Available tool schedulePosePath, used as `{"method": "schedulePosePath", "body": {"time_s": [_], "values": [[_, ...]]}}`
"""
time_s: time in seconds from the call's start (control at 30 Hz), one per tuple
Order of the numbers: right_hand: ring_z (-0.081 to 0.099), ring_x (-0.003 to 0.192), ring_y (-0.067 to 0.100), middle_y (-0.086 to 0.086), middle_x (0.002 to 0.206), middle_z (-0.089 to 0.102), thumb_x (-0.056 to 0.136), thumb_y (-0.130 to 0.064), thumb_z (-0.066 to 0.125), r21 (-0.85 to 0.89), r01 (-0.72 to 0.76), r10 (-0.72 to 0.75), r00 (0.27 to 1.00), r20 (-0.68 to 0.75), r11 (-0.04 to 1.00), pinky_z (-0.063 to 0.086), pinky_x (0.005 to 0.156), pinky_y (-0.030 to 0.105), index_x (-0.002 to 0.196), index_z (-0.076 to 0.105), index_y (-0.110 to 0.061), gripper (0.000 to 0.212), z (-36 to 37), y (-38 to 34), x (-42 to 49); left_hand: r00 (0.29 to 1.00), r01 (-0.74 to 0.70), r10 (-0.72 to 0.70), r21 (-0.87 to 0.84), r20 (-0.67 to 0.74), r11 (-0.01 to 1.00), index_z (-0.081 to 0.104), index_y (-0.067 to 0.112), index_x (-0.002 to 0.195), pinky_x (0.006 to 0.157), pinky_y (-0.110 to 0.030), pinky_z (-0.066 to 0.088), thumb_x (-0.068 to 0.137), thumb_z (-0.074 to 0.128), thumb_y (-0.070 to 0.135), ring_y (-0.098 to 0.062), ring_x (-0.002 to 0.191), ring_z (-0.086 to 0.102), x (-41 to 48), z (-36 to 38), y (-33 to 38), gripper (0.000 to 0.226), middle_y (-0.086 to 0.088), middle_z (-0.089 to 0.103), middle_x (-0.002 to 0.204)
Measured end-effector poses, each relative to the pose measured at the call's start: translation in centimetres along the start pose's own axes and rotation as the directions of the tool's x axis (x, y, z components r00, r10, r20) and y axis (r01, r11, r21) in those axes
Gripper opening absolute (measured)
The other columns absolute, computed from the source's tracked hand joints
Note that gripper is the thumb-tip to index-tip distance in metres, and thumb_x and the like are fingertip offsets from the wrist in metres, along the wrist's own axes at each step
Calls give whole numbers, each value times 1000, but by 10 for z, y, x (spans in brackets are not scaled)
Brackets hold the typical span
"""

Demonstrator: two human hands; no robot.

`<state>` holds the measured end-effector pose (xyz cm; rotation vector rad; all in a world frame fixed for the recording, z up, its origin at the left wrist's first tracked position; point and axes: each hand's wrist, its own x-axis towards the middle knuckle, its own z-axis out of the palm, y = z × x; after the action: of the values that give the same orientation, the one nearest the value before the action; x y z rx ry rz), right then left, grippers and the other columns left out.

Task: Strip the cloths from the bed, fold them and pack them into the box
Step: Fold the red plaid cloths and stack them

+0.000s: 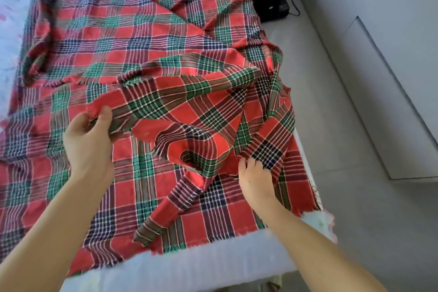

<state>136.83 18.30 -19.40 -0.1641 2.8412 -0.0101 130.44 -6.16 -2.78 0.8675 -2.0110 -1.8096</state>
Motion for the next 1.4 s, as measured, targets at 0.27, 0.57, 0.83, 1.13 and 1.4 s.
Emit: {"method": "schedulePosePath", "body": {"time_s": [0.27, 0.57, 0.83, 1.13, 1.4], "values": [[59, 64, 12, 7, 83, 71, 90, -2, 59, 682, -41, 264, 938, -226, 730, 42, 63, 12, 107, 69, -2, 20, -66, 34, -17, 997, -54, 55, -15, 50, 998, 62, 25, 79, 84, -43, 56, 94, 56, 19, -23, 85, 69, 6, 0, 43, 17, 0, 68, 87], [33, 40, 10, -4, 44, 41, 92, -17, 60, 738, 188, 274, 847, -456, 648, 31, 43, 26, 67, 57, -4, 28, -265, 3, -77, 875, -443, 323, 327, 360, 835, 69, 14, 85, 71, -41, 57, 89, 60, 10, -22, 74, 67, -29, -20, 194, 10, -4, 70, 79], [42, 49, 9, 2, 53, 53, 88, -15, 65, 721, 456, 227, 740, -633, 522, 32, 44, 17, 68, 57, -5, 24, -422, -75, -134, 765, -562, 330, 322, 553, 762, 74, 8, 89, 76, -36, 57, 85, 66, 12, -19, 74, 69, -68, -64, 305, 9, -2, 72, 76], [42, 35, 9, -2, 45, 36, 92, -11, 59, 760, 411, 190, 805, -562, 503, 28, 39, 15, 59, 50, 1, 36, -477, -104, -141, 928, -359, 373, 278, 2, 891, 69, -5, 92, 73, -37, 47, 96, 50, 32, -34, 87, 64, -53, -92, 367, 41, -23, 69, 93], [64, 44, 23, 24, 57, 52, 94, -9, 53, 863, 346, 146, 895, -421, 370, 46, 37, 26, 65, 50, 2, 32, -478, -100, -138, 954, -229, 287, 421, -80, 878, 68, -9, 99, 74, -40, 42, 94, 55, 23, -40, 96, 61, -30, -121, 344, 35, -29, 65, 94]]}}
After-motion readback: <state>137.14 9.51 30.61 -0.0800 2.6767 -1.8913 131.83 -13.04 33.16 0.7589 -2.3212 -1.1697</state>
